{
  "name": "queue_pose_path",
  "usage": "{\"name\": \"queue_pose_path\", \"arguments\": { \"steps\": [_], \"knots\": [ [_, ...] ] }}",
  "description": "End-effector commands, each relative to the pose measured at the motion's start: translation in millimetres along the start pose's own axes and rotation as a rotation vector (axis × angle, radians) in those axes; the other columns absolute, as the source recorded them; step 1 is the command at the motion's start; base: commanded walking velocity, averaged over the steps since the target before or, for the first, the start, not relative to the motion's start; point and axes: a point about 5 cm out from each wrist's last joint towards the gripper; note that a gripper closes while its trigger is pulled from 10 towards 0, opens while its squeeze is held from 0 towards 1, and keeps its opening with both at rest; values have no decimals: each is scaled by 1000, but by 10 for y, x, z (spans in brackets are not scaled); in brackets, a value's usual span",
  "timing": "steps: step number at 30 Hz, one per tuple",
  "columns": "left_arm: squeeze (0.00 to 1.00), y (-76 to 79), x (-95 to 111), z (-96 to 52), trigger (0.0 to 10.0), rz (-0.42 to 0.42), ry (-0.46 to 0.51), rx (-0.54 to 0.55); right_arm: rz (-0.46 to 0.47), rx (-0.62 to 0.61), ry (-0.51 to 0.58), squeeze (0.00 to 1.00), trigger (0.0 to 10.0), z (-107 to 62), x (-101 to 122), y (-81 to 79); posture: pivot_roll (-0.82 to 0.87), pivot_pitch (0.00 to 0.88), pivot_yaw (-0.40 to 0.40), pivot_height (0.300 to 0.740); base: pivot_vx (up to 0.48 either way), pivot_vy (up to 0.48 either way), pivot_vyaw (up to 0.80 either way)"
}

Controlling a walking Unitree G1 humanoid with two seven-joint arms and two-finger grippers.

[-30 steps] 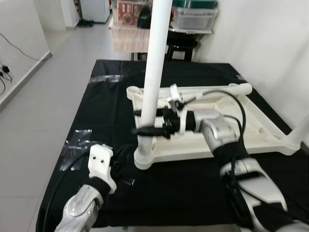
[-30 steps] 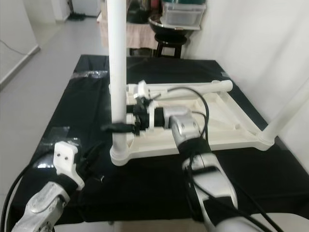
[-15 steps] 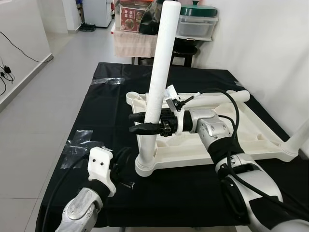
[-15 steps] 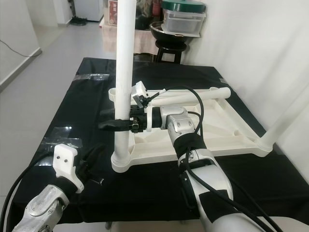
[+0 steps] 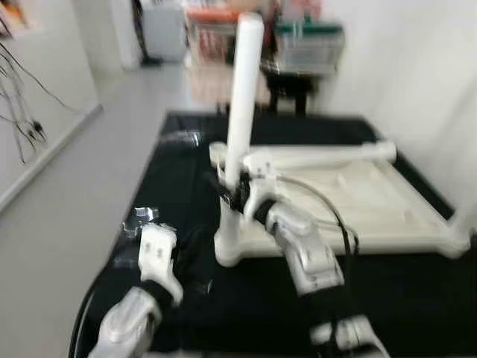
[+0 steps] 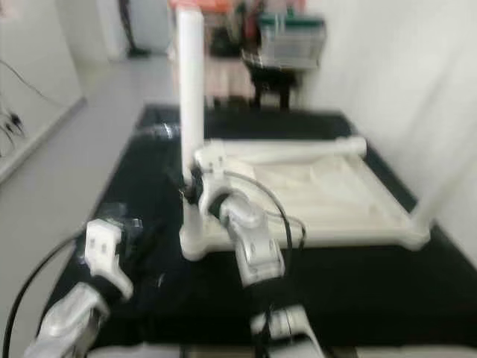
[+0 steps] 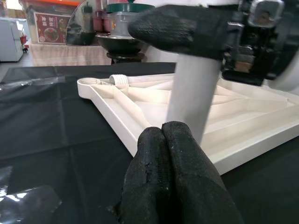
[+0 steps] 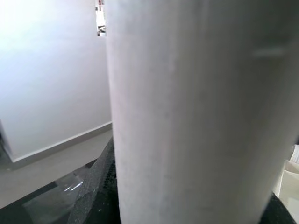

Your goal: Building children table

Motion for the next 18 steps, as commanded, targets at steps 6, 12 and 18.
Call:
{"name": "queue_pose_path", "arguments": {
  "steps": [6, 12, 18],
  "knots": [
    [0, -24, -38, 19, 10000, 2, -22, -5, 9, 80, -194, 0, 10000, -1, -349, 30, 37, 0, -63, 740, 0, 0, 0],
    [0, -33, -41, 23, 10000, 6, -20, 5, 12, 292, -138, 1000, 10000, 10, -139, 16, 52, 0, -78, 740, 0, 0, 0],
    [0, -26, -53, 30, 10000, 0, -22, 0, -49, 659, -59, 0, 10000, -96, 281, 151, 64, 0, -90, 740, 0, 0, 0]
  ]
}}
Point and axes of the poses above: a point about 5 cm out from each wrist's last joint towards the gripper, its own z axis pointing out of the wrist towards the gripper, its own x axis along the axis of the wrist's last joint, y = z × x, and after that the axes turned 4 degrees about z, right-handed
